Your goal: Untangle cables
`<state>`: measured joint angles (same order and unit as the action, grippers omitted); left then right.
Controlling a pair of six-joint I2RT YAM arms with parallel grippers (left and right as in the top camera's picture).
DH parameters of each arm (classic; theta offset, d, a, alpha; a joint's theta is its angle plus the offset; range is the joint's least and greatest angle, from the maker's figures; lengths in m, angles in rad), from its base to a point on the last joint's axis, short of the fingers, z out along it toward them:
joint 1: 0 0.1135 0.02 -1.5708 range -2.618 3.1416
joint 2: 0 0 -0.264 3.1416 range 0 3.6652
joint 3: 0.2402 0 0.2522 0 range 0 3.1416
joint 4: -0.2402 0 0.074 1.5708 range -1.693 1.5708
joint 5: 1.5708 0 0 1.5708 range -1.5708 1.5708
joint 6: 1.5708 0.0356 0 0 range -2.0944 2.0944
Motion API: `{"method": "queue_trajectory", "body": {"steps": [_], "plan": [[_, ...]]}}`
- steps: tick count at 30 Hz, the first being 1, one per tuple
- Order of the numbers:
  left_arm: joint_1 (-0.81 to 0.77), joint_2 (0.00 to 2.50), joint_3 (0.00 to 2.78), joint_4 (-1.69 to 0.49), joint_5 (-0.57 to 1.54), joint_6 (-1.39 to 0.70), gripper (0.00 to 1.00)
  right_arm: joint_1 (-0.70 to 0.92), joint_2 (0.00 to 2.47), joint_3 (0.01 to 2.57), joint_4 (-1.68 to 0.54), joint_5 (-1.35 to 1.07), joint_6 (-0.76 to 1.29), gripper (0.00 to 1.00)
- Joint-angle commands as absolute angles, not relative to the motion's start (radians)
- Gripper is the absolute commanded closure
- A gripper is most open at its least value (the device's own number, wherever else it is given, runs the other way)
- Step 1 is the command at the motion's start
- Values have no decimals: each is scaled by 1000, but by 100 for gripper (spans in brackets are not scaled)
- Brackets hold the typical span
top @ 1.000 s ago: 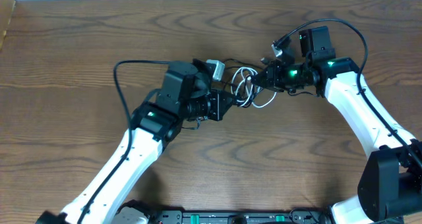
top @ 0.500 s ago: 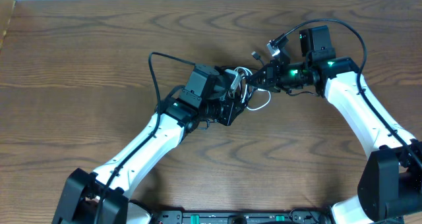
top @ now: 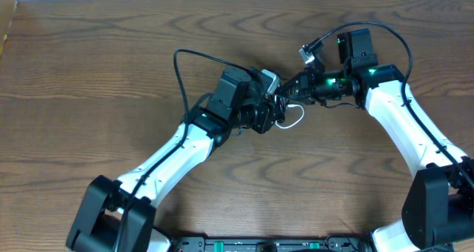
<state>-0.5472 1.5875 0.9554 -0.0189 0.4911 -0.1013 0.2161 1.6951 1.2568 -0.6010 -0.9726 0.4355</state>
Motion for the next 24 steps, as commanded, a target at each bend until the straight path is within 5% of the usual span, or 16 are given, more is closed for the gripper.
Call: {"method": "queue_trajectory", "body": {"steps": [1, 2, 5, 10, 14, 18, 21, 24], "plan": [[-553, 1622, 960, 28, 478, -172, 57, 216, 1694, 1259, -598, -1032, 421, 99], [-553, 1631, 960, 33, 462, -200, 60, 216, 1694, 1259, -598, -1031, 421, 99], [-553, 1634, 960, -9, 377, -231, 92, 216, 1694, 1259, -605, -957, 421, 99], [-527, 1597, 960, -86, 373, -270, 93, 216, 1695, 1259, -711, -419, 501, 98], [-504, 1524, 960, -150, 372, -276, 93, 216, 1696, 1259, -746, -318, 504, 93], [-487, 1428, 960, -183, 372, -292, 93, 217, 1696, 1259, -722, -414, 448, 64], [-487, 1405, 960, -188, 373, -325, 92, 233, 1696, 1259, -604, -800, 268, 37], [-487, 1412, 960, -228, 368, -325, 92, 241, 1696, 1259, -556, -846, 338, 36]]}}
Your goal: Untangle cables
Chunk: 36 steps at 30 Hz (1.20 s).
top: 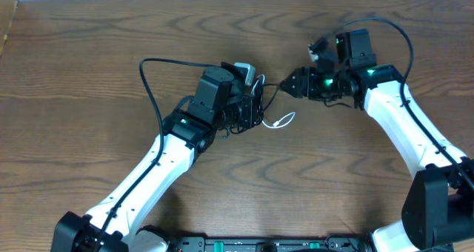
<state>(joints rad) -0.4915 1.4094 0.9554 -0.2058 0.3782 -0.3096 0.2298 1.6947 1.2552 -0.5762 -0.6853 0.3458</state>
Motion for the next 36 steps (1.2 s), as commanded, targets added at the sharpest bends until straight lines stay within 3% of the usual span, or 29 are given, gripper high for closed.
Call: {"method": "queue_trajectory", "body": {"steps": [1, 15, 25, 33, 36], "plan": [[-487, 1413, 960, -241, 355, -325, 93, 244, 1696, 1259, -546, -850, 363, 37], [-487, 1413, 960, -253, 345, -327, 92, 429, 1708, 1259, -505, -603, 603, 58], [-485, 1406, 960, -241, 302, -328, 93, 463, 1712, 1252, -709, -208, 650, 99], [-472, 1303, 960, -227, 301, -357, 93, 462, 1713, 1227, -663, -212, 632, 99], [-472, 1286, 960, -238, 302, -358, 93, 458, 1713, 1228, -542, -400, 504, 66]]}}
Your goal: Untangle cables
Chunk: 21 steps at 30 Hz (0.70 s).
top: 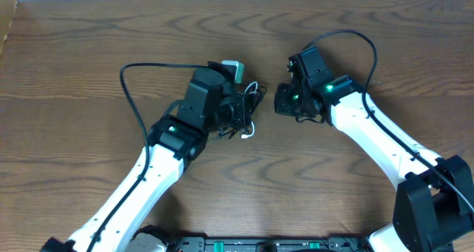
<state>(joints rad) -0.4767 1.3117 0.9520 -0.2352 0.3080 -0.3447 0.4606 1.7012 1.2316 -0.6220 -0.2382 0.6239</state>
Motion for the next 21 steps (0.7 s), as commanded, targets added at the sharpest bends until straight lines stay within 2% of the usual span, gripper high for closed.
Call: {"method": "queue_trajectory", "body": {"steps": [1, 5, 11, 17, 21], "plan": [[-472, 1289, 960, -255, 301, -359, 92, 450, 1712, 1228, -479, -497, 492, 55], [-471, 1304, 960, -269, 282, -372, 93, 446, 1712, 1228, -426, -560, 493, 53], [-463, 1304, 960, -287, 142, -602, 93, 437, 1712, 1228, -425, -639, 473, 54], [-407, 1304, 960, -284, 154, -790, 93, 437, 1712, 1228, -388, -717, 458, 53], [-393, 1304, 960, -232, 248, -823, 93, 445, 1715, 1228, -381, -702, 459, 53]]}}
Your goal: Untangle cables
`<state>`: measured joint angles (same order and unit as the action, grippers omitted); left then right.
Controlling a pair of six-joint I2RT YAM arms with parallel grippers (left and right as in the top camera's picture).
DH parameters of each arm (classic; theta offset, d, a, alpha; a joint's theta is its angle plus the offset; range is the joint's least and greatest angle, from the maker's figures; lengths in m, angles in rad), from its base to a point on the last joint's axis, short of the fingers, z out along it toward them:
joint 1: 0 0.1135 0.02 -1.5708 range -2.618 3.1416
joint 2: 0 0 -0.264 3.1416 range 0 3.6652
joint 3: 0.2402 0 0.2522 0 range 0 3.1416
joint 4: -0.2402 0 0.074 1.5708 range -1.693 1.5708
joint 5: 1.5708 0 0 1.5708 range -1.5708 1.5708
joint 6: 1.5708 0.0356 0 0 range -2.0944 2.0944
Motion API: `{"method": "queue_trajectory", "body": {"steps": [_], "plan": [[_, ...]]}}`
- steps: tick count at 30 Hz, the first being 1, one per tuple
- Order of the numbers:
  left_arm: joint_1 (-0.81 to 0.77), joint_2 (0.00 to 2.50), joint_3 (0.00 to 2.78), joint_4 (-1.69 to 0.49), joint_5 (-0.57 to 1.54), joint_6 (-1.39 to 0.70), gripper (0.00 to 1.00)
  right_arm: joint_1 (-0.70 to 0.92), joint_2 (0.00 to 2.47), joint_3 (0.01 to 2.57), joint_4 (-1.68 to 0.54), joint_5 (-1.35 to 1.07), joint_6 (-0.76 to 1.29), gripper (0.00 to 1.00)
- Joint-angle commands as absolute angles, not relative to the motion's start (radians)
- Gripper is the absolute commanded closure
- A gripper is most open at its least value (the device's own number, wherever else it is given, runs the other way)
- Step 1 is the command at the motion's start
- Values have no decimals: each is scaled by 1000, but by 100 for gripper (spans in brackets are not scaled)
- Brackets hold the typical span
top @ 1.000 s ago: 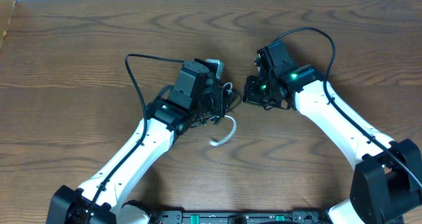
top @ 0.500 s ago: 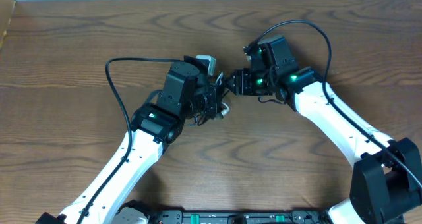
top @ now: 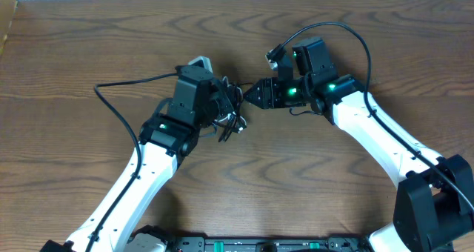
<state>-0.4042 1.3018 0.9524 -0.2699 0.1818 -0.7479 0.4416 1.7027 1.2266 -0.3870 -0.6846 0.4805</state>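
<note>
A small tangle of black cables (top: 232, 113) with a white cable end (top: 223, 136) lies mid-table. My left gripper (top: 225, 111) comes in from the lower left and is shut on the tangle, hiding most of it. My right gripper (top: 249, 95) points left from the other side. Its fingers taper to a point at the tangle's right edge, apparently shut on a black strand there. Which strands cross which is hidden under the fingers.
The brown wooden table (top: 74, 44) runs to a white strip along the far edge. The left arm's own black lead (top: 118, 85) loops out to the left. Another lead (top: 348, 33) arches over the right arm. The arm bases stand at the near edge.
My left gripper has moved a little left and nearer with the tangle. My right gripper, which stood apart from the tangle and turned downward, now points left with its tips at the tangle's right edge.
Both grippers first met over the tangle right of centre, a white loop showing below. Then they stood apart with a black strand stretched between them. Later the right gripper was off the tangle while the left held it further left. Now the right has returned to it.
</note>
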Motion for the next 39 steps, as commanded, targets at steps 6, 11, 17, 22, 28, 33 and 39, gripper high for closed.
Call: {"method": "queue_trajectory", "body": {"steps": [6, 11, 17, 22, 28, 33, 39], "plan": [[-393, 1304, 960, -198, 280, -870, 93, 489, 1744, 1228, -337, -654, 523, 55], [-393, 1303, 960, -196, 281, -871, 93, 519, 1754, 1227, -308, -591, 596, 57], [-385, 1238, 960, -169, 287, -896, 93, 526, 1755, 1227, -405, -380, 684, 66], [-349, 1117, 960, -155, 284, -894, 93, 511, 1755, 1209, -481, -259, 682, 78], [-333, 967, 960, -155, 276, -877, 92, 449, 1755, 1131, -483, -234, 680, 93], [-286, 889, 960, -175, 276, -861, 92, 357, 1755, 1040, -483, -231, 653, 99], [-236, 874, 960, -234, 281, -843, 92, 294, 1755, 1029, -519, -230, 551, 97]]}}
